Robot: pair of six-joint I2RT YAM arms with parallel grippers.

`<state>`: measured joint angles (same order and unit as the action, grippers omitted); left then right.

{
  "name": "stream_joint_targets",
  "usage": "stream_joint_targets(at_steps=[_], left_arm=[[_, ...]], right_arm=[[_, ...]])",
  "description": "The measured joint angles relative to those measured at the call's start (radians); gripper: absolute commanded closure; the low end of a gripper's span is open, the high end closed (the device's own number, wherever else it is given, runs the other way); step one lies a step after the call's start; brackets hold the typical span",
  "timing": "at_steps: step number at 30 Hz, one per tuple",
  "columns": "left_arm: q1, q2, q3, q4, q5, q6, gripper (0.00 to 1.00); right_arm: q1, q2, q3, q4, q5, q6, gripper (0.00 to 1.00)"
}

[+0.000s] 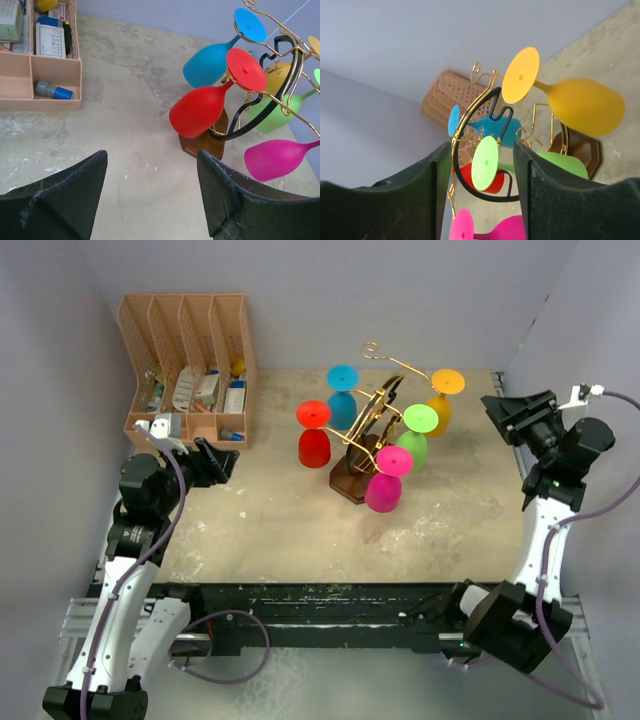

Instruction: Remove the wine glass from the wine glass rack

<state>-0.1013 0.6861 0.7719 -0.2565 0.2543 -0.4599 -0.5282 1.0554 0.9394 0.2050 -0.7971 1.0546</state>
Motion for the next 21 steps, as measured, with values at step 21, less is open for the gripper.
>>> stream_joint_targets(at_steps=[21], left_arm=[[-0.017, -0.004, 0.000, -0.001, -0.001, 0.000, 0.25]], right_arm=[[0.158, 0.476, 0.286, 0.026, -0.055, -0.042, 0.59]])
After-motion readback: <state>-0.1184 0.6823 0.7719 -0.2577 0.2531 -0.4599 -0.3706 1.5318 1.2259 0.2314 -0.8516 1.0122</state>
